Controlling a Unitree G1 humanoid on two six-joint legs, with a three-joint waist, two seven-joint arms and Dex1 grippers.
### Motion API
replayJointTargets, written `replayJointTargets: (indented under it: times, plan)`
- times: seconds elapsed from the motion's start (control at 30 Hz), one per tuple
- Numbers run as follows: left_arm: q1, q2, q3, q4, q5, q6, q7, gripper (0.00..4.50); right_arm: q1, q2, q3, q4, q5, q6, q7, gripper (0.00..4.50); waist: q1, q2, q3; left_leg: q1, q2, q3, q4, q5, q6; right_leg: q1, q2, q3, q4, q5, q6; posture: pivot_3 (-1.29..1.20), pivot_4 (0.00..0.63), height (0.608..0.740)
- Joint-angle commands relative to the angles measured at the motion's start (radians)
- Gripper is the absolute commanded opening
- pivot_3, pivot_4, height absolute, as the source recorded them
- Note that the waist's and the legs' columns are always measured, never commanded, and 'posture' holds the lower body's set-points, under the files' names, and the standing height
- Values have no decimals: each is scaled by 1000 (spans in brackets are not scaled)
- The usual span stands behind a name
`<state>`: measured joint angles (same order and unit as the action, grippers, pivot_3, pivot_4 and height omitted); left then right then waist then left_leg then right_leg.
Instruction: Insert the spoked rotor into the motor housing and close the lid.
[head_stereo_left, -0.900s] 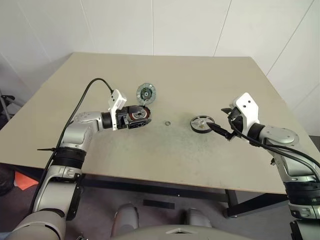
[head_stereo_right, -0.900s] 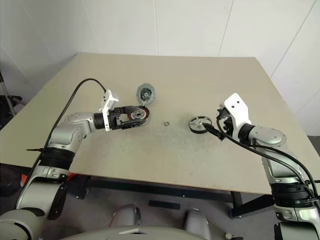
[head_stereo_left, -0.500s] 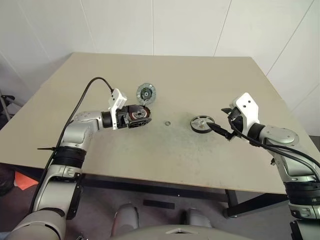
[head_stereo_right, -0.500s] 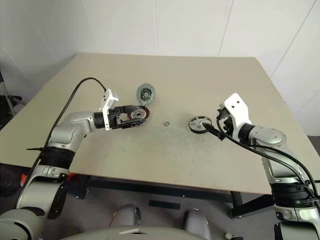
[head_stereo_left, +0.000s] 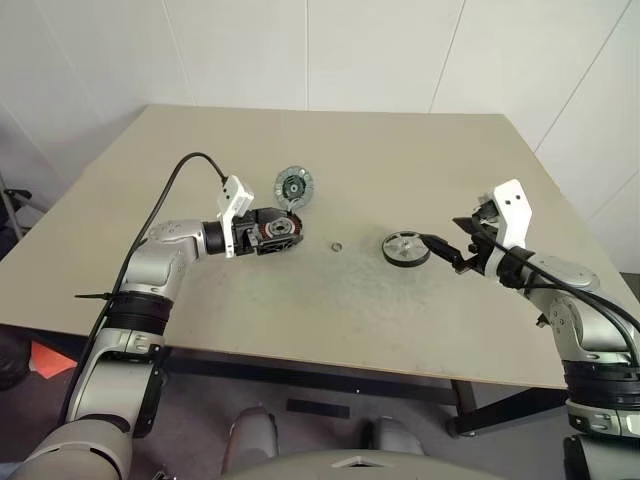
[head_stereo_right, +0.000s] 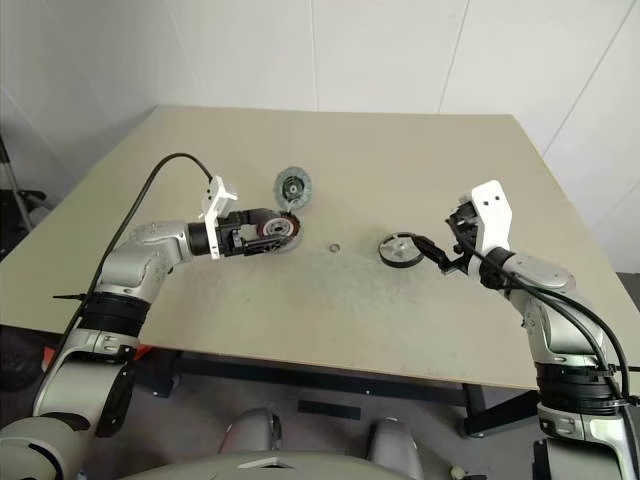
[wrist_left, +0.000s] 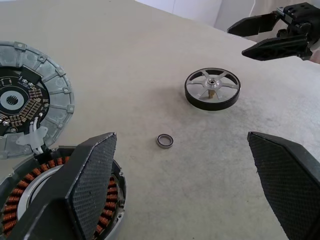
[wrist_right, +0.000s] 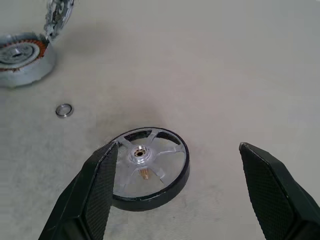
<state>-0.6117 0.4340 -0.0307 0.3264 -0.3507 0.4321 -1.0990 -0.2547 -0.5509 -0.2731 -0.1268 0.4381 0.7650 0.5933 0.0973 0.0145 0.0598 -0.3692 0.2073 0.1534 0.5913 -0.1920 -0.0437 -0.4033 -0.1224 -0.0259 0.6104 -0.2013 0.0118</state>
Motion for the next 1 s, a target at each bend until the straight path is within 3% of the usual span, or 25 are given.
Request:
replayJointTargets:
  times: [0.03, 0.33, 0.73, 0.83, 1.0]
  plan:
    - [-16, 6, 13, -14, -2, -24, 7, 4453, -40, 47, -117, 1, 127, 150, -79, 4365, 0, 0, 0, 0, 0, 0, 0, 0, 0, 0, 0, 0, 0, 0, 0, 0, 0, 740]
    - [-23, 13, 11, -1, 7, -44, 9, 4453, -128, 220, -292, 120, 254, 328, -319, 4365, 0, 1, 0, 1, 0, 0, -1, 4, -6, 0, 0, 0, 1, 0, 0, 0, 0, 740]
    - [-23, 27, 13, 12, 22, -71, 12, 4453, -144, 281, -314, 121, 329, 396, -407, 4365, 2, 1, 0, 1, 0, 0, -11, 7, -12, -3, 0, -1, -2, 0, 0, 0, 0, 740]
    - [-21, 29, 13, 13, 23, -75, 14, 4453, -140, 280, -314, 118, 344, 412, -418, 3789, 2, 1, 0, 1, 0, 0, -11, 7, -12, -3, 0, -1, -2, 0, 0, 0, 0, 740]
    - [-19, 30, 14, 15, 23, -81, 15, 4453, -138, 278, -313, 120, 349, 421, -435, 2149, 2, 1, 0, 1, 0, 0, -11, 7, -13, -3, 0, -1, -2, 0, 0, 0, 0, 740]
